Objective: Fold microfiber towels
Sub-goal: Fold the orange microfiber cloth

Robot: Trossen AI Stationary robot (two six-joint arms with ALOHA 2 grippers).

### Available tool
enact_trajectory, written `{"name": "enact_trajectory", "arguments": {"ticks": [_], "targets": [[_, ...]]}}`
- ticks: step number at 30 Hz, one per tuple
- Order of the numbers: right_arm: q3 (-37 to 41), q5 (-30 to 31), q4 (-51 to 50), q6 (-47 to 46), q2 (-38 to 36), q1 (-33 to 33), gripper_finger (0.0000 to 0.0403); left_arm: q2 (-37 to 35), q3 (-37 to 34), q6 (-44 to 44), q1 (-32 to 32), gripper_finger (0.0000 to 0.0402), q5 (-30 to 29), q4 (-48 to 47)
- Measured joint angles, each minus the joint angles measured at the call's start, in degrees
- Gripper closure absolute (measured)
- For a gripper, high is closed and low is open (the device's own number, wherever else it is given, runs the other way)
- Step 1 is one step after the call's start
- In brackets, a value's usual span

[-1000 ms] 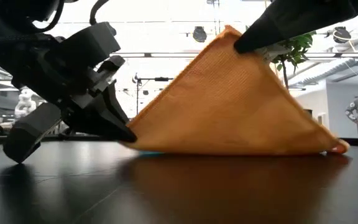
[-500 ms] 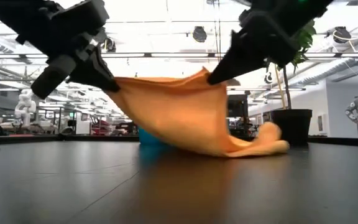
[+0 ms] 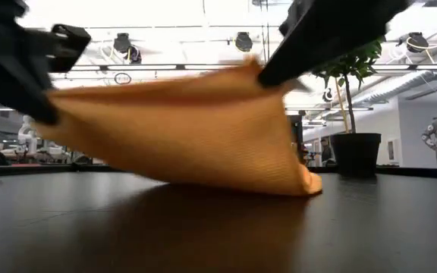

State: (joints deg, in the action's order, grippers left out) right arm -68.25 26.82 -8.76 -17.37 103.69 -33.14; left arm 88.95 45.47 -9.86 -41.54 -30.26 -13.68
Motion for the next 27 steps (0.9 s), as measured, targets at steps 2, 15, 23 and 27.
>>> {"name": "enact_trajectory", "arguments": {"ticks": [2,15,23,27], "targets": [[0.00,-2.85,1.80,-1.23,0.01,-2.28,0.0403,0.90,0.00,2.26,-1.75,0.0400,3.26,5.22],[2.24,2.08,3.16,-10.05,0.06,-8.63,0.0403,5.18,0.09,14.34,1.47,0.0400,8.51,14.08],[7.77,4.02,-1.15,-20.58,0.06,-5.43,0.0403,5.18,0.00,20.96,9.26,0.0390,4.81,11.79],[10.21,5.50,-1.15,-23.96,0.06,-5.01,0.0403,5.18,0.02,23.53,12.68,0.0398,4.69,11.98]]}}
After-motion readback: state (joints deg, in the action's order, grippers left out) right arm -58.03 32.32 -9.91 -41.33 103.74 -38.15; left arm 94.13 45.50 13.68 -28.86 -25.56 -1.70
